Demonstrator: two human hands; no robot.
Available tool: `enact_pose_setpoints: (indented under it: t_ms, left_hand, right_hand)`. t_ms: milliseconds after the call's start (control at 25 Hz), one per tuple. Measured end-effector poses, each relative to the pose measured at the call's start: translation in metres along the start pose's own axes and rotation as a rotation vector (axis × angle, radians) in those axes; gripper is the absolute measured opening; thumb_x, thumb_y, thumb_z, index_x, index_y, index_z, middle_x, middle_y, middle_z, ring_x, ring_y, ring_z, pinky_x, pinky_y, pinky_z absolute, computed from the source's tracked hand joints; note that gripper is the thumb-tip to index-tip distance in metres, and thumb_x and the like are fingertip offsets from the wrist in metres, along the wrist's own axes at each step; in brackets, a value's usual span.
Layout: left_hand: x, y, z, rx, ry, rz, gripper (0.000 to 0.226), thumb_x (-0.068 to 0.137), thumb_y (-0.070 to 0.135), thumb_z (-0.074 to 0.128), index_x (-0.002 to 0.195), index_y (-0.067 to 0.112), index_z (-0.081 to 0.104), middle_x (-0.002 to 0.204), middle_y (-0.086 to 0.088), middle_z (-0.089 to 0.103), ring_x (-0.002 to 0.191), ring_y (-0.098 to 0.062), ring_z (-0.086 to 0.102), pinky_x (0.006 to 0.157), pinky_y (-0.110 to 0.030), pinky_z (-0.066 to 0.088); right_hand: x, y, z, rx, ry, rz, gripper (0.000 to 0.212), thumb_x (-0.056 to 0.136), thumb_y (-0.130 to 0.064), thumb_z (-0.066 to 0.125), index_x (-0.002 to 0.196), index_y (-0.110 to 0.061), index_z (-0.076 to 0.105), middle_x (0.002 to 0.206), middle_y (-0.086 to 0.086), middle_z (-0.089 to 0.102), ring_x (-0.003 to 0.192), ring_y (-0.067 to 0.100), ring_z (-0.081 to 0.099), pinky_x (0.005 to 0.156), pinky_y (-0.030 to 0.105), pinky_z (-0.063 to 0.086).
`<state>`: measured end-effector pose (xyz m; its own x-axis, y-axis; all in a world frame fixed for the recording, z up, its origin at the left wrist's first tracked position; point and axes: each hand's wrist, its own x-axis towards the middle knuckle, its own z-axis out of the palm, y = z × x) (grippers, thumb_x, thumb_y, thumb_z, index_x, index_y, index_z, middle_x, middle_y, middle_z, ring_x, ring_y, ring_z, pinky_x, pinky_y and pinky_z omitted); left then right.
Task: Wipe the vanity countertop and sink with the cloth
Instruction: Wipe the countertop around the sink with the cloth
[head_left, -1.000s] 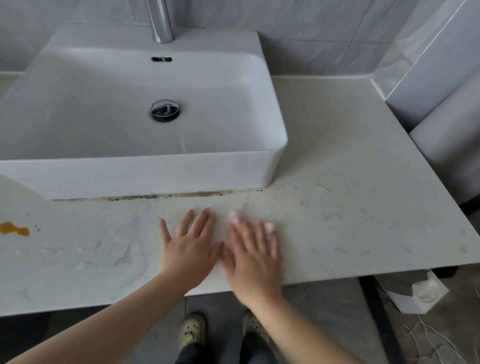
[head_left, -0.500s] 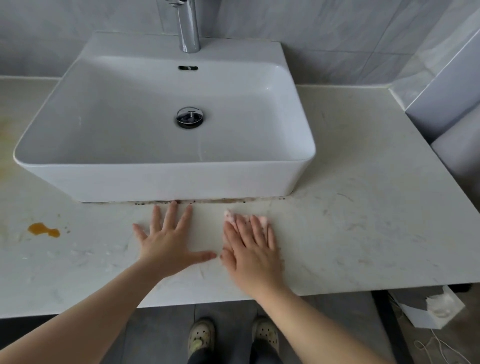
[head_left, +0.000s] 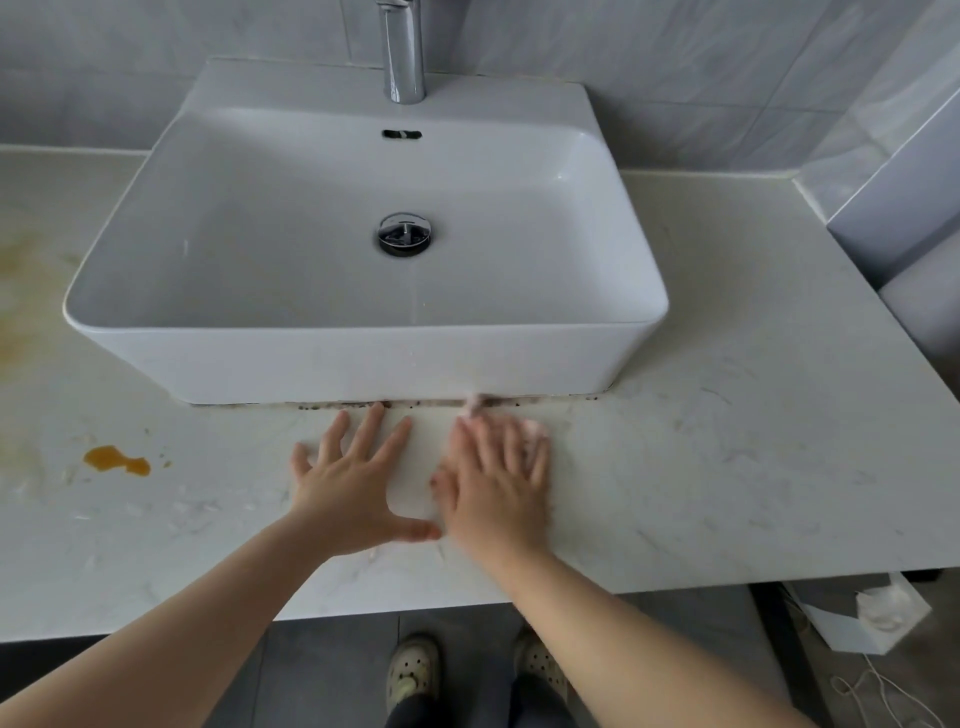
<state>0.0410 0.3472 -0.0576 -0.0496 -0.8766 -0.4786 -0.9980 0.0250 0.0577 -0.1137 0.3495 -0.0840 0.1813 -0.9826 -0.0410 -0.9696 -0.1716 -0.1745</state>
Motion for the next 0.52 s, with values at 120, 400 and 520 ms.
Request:
enact_pose_setpoints:
  t_ms: [120, 400, 520]
  left_hand:
    - [-0.002, -0.007, -0.001, 0.010, 0.007, 0.041, 0.122, 0.050, 0.089, 0.049, 0.142, 0.041, -0.017, 0.153, 0.007, -0.026, 0.141, -0.025, -0.017, 0.111, -0.053, 0.006]
    - [0.001, -0.007, -0.002, -0.011, -0.018, 0.065, 0.124, 0.053, 0.085, 0.055, 0.142, 0.040, -0.019, 0.151, 0.007, -0.029, 0.141, -0.026, -0.021, 0.111, -0.057, 0.004]
    - [0.001, -0.009, -0.005, 0.000, -0.024, 0.077, 0.126, 0.052, 0.083, 0.057, 0.143, 0.040, -0.017, 0.152, 0.007, -0.029, 0.141, -0.025, -0.019, 0.111, -0.055, 0.007]
  right_hand:
    - [0.002, 0.042, -0.005, -0.119, 0.037, -0.202, 0.060, 0.086, -0.052, 0.025, 0.137, -0.028, 0.044, 0.143, -0.006, 0.046, 0.133, 0.027, 0.041, 0.112, 0.049, 0.020]
    - [0.004, 0.065, -0.011, -0.007, 0.084, 0.485, 0.062, 0.088, -0.049, 0.015, 0.148, -0.031, 0.021, 0.157, -0.004, 0.018, 0.144, 0.026, 0.012, 0.115, 0.045, -0.006]
    - [-0.001, 0.002, -0.003, 0.005, -0.082, -0.036, 0.063, 0.088, -0.052, 0.005, 0.149, -0.034, 0.005, 0.159, -0.011, 0.000, 0.146, 0.022, -0.006, 0.113, 0.043, -0.018]
